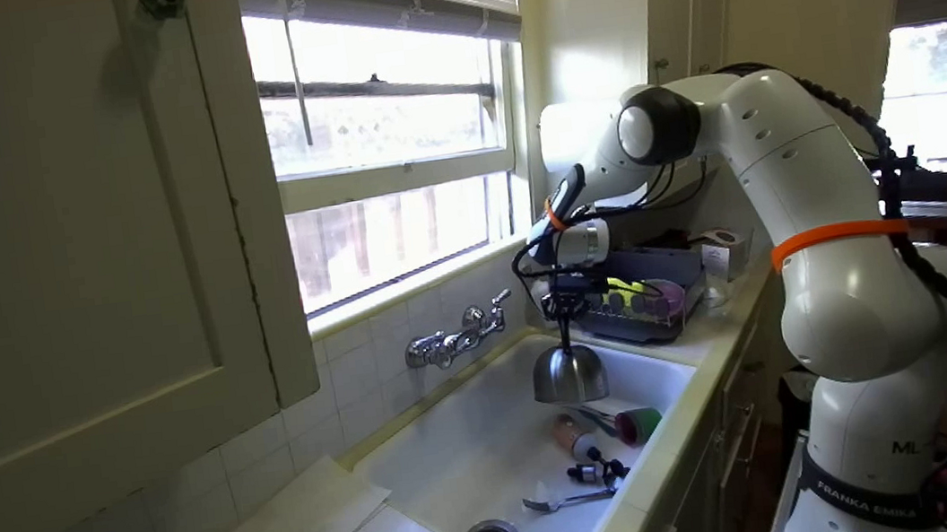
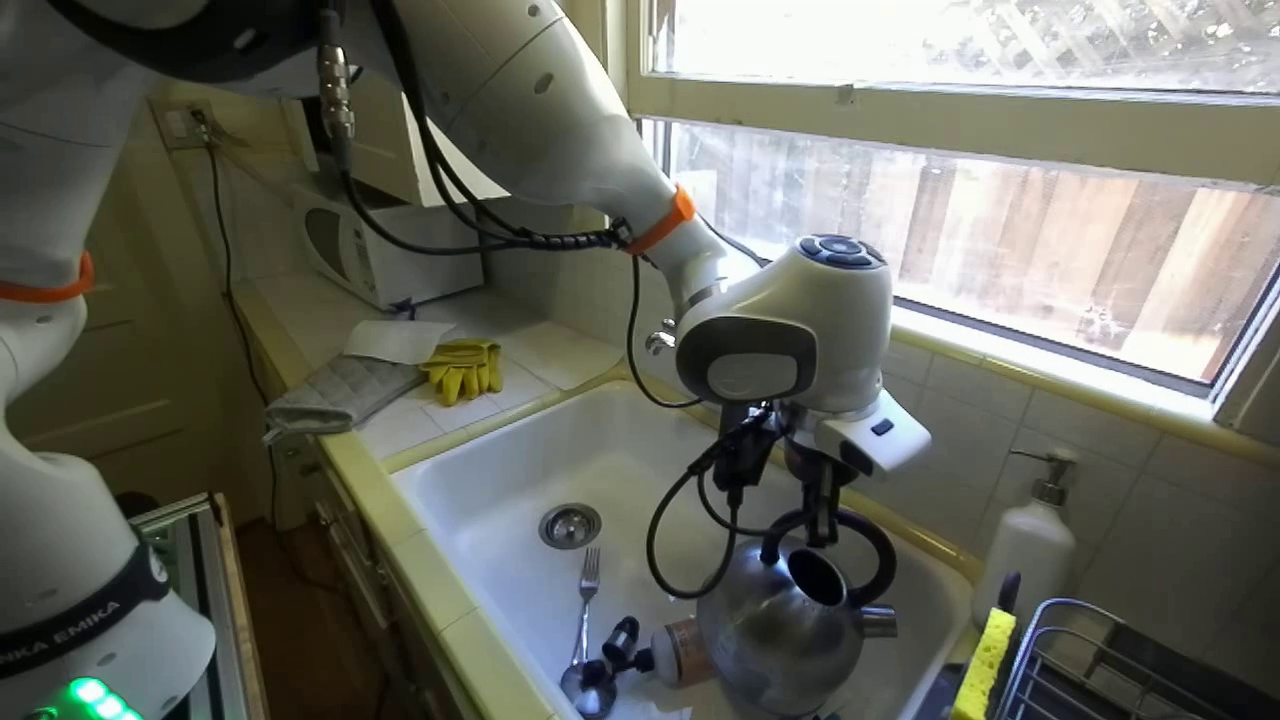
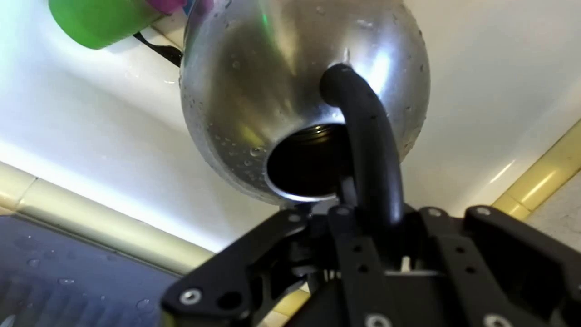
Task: Put the silver kettle in the sink.
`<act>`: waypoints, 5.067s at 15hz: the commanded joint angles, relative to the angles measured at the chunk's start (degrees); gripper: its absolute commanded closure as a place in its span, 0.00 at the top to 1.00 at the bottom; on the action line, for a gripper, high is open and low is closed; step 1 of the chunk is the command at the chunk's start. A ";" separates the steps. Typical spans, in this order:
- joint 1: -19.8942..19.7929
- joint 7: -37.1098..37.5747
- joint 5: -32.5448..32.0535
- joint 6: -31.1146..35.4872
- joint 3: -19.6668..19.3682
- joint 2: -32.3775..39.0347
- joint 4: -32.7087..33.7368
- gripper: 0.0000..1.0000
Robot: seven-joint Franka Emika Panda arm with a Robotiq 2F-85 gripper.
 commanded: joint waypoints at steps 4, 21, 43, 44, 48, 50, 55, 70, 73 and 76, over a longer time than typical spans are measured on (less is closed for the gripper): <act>4.08 9.00 -0.02 4.82 -2.50 3.58 2.82 0.02; 10.63 37.78 0.10 9.68 -9.42 13.05 11.67 0.02; 13.32 35.65 -5.10 6.39 -10.79 10.60 8.15 0.02; 13.75 36.58 -5.45 6.89 -11.50 10.65 8.08 0.02; 14.83 39.82 -5.57 7.60 -13.61 10.97 8.21 0.02; 15.03 42.13 -5.09 7.79 -14.30 11.38 8.84 0.02; 14.63 45.56 -4.49 10.59 -13.30 11.84 8.62 0.02; 21.86 63.24 -8.42 11.29 -18.68 13.15 4.16 0.02; 22.30 62.05 -10.73 10.84 -18.70 12.60 2.56 0.02; 22.71 62.40 -11.76 11.73 -18.97 12.36 2.34 0.02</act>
